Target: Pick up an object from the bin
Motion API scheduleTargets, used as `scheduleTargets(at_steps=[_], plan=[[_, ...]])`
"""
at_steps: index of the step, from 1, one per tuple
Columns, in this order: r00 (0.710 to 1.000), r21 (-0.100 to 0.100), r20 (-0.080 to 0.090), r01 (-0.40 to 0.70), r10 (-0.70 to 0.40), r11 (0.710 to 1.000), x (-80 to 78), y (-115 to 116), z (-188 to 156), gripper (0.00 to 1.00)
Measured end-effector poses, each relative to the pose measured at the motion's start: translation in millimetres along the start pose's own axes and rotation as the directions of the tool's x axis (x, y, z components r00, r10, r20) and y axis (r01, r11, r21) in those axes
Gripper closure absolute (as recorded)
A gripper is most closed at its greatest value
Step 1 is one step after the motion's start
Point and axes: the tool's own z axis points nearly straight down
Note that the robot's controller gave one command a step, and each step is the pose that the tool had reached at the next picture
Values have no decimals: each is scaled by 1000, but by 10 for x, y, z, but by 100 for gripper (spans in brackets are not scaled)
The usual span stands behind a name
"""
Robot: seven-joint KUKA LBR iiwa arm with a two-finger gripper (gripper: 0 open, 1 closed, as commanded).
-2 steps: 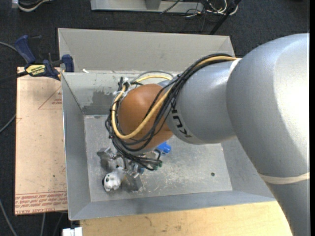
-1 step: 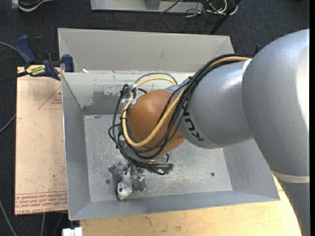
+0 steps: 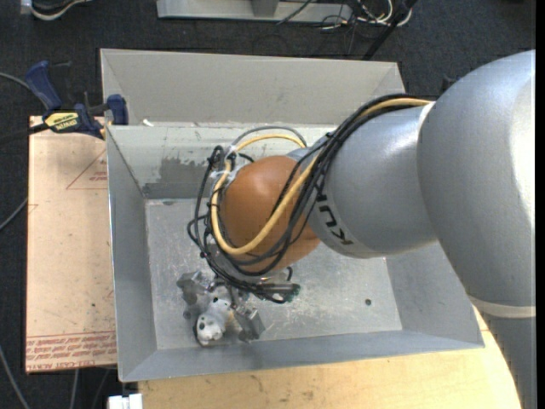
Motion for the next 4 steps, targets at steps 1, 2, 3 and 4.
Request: scheduleTargets(at_steps=[1, 2, 3, 4], plan=[[1000, 0, 1, 0, 0, 1000, -1, 1, 0, 100], [1000, 0, 1, 0, 0, 1000, -1, 1, 0, 100], [1000, -3, -6, 2, -2, 1000, -32, 77, -463, 100], [1000, 9, 14, 6, -6, 1000, -304, 63, -510, 100]])
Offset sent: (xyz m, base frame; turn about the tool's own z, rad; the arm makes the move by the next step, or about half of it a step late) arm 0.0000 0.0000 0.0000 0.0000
